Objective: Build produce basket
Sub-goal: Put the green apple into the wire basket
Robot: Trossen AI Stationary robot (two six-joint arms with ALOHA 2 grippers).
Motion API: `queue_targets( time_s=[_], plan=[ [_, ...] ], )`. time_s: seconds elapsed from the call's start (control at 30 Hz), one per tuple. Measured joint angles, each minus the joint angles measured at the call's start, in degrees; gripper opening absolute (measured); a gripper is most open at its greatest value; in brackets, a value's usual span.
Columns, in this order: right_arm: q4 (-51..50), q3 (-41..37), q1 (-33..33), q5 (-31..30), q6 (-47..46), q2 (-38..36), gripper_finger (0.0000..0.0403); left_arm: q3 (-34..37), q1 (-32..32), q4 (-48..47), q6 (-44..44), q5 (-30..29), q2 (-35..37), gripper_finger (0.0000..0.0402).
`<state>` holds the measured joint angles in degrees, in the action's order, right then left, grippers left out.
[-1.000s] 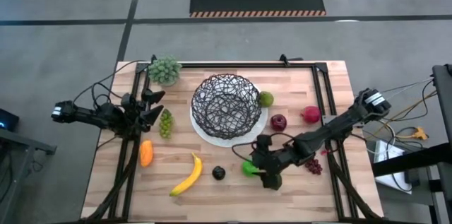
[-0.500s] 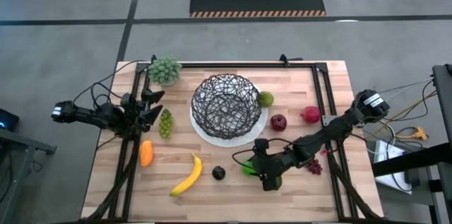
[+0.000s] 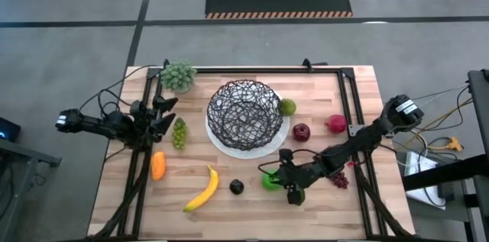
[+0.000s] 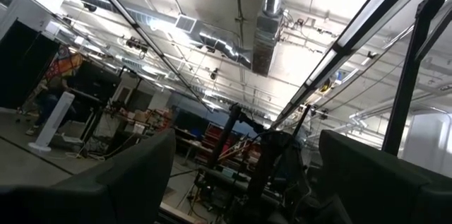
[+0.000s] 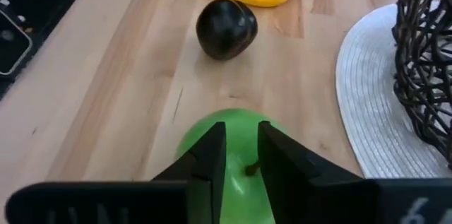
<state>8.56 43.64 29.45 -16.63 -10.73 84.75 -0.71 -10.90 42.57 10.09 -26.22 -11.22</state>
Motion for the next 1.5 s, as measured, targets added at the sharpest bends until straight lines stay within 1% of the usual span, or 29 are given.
queue_targets(
  time_s=[0.1,0.37,0.47,0.6,0.73,0.83,0.93,1.1,1.13,1.4,1.5],
  plan=[
    [0.1,0.0,-0.1,0.0,0.2,0.0,0.0092,0.0,0.0,0.1,0.0,0.0,0.0,0.0334],
    [0.3,0.0,-0.1,-0.4,0.3,0.0,0.0155,0.0,0.0,0.1,0.0,0.0,0.0,0.0334],
    [0.3,-0.4,-0.1,-1.0,-0.1,0.1,0.0168,0.0,0.0,0.1,0.0,0.0,0.0,0.0334],
    [1.8,-1.4,-0.1,-1.5,-1.3,0.6,0.0170,0.0,0.0,0.3,0.0,0.0,0.0,0.0334],
    [6.0,-3.3,-0.1,-1.5,-1.7,0.7,0.0156,0.0,0.0,0.3,0.0,0.0,0.0,0.0334],
    [7.1,-3.9,-0.1,-1.4,-2.0,0.7,0.0134,0.0,0.0,0.4,0.0,0.0,-0.1,0.0334],
    [7.2,-4.2,-0.1,-1.4,-2.3,0.7,0.0099,0.0,0.0,0.5,0.0,0.0,0.0,0.0334],
    [7.2,-4.3,-0.1,-1.1,-1.6,0.7,0.0026,0.0,0.0,0.5,0.0,0.0,0.0,0.0334],
    [7.3,-4.3,-0.1,-0.9,-1.4,0.8,0.0018,0.0,0.0,0.5,0.0,0.0,0.0,0.0334],
    [7.2,-3.8,-0.1,-0.7,-0.6,0.7,0.0010,0.0,0.0,0.5,-0.3,0.0,0.0,0.0334],
    [7.2,-3.0,-0.1,0.3,-0.6,0.2,0.0010,0.0,0.0,0.5,-0.3,0.0,0.0,0.0334]
  ],
)
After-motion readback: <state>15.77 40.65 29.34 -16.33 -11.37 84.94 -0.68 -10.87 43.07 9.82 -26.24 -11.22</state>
